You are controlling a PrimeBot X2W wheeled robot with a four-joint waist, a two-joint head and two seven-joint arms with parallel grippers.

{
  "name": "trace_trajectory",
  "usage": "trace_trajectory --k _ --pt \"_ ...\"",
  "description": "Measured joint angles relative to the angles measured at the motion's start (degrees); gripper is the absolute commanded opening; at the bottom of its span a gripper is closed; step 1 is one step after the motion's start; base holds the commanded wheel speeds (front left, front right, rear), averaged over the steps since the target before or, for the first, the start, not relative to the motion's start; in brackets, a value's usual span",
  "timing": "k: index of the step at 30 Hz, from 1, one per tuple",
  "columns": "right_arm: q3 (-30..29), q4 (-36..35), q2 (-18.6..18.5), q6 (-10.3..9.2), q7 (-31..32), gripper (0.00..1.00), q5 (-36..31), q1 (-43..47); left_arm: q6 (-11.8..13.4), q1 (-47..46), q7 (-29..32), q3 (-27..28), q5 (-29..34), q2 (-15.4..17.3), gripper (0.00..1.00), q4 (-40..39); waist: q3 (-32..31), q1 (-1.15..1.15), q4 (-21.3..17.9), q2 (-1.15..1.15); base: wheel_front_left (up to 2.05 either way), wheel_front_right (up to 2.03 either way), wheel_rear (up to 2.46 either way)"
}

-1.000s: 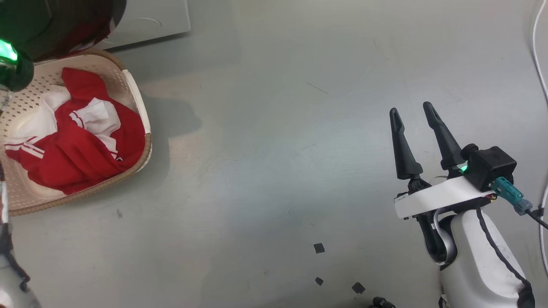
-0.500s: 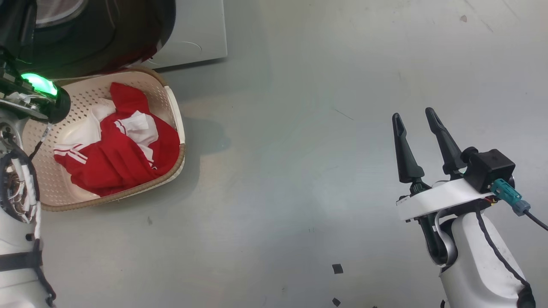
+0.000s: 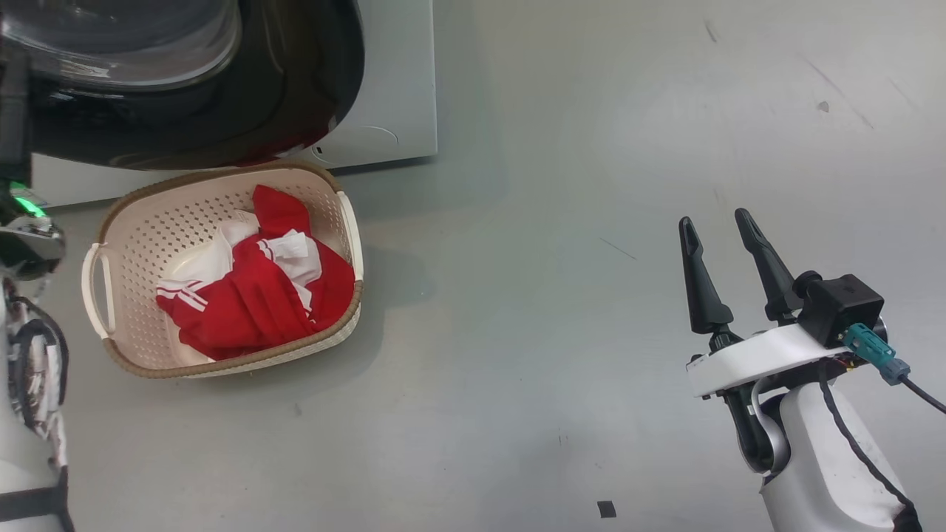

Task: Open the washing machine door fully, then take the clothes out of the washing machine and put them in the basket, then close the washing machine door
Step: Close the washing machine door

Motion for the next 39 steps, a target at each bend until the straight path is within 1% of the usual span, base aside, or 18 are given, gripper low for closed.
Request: trace_trajectory --k 3,6,12,13,15,20,22,24,27,32,35,36,39 --pt "-0.09 0.04 -0.01 0.01 0.0 1.0 -0.09 0.01 0.0 1.59 -4.48 -0.3 8.4 2.63 1.0 -3.67 -1.09 0.0 0.73 0.0 0.0 0.0 0.0" --pt "-0.05 0.12 -0.01 0.02 0.0 1.0 -0.09 0.08 0.0 4.12 -8.45 -1.82 14.77 3.97 1.0 -6.53 -2.12 0.0 1.32 0.0 0.0 0.0 0.0" --pt "-0.18 0.41 0.0 0.08 0.0 1.0 -0.19 1.06 -0.01 9.78 -16.68 -6.44 25.07 4.17 1.0 -9.43 -4.0 0.0 2.25 0.0 0.0 0.0 0.0" --pt "-0.18 0.41 0.0 0.08 0.0 1.0 -0.19 1.06 -0.01 9.78 -16.68 -6.44 25.07 4.17 1.0 -9.43 -4.0 0.0 2.25 0.0 0.0 0.0 0.0" --pt "-0.19 0.44 0.0 0.08 0.0 1.0 -0.25 1.08 -0.01 11.63 -19.18 -8.53 28.35 4.64 1.0 -9.93 -4.6 0.0 2.54 0.0 0.0 0.0 0.0" --pt "-0.11 0.52 0.0 0.09 0.0 1.0 -0.26 1.86 -0.03 16.19 -25.65 -14.0 37.89 7.34 1.0 -10.15 -6.04 0.0 3.17 0.0 0.0 0.0 0.0" --pt "0.11 0.67 0.0 0.1 0.0 1.0 -0.26 2.24 -0.04 17.86 -28.83 -15.14 41.73 8.22 1.0 -9.8 -6.52 0.0 3.35 0.0 0.0 0.0 0.0" --pt "0.23 0.66 0.01 0.1 0.0 1.0 -0.26 2.24 -0.05 19.41 -31.54 -16.56 45.56 9.4 1.0 -8.93 -6.86 0.0 3.45 0.0 0.0 0.0 0.0" --pt "0.27 0.65 0.01 0.1 0.0 1.0 -0.26 2.24 -0.07 21.73 -35.41 -18.23 50.33 9.78 1.0 -6.35 -7.21 0.0 3.49 0.0 0.0 0.0 0.0" --pt "0.25 0.58 0.0 0.11 0.0 1.0 -0.26 2.26 -0.2 25.54 -35.17 -19.11 59.48 10.21 1.0 -2.36 -7.81 0.0 3.49 0.0 0.0 0.0 0.0" --pt "0.23 0.54 0.0 0.19 0.0 1.0 -0.26 2.29 2.09 27.09 -34.98 -19.15 63.97 9.98 1.0 -1.21 -8.23 0.0 3.47 0.0 0.0 0.0 0.0" --pt "0.23 0.54 0.0 0.19 0.0 1.0 -0.26 2.31 3.09 27.65 -34.85 -18.86 65.16 9.58 1.0 -0.94 -8.44 0.0 3.45 0.0 0.0 0.0 0.0" --pt "0.04 0.52 0.0 0.19 0.0 1.0 -0.26 2.72 4.92 28.98 -34.41 -16.91 68.89 7.59 1.0 -2.44 -9.22 0.0 3.43 0.0 0.0 0.0 0.0"
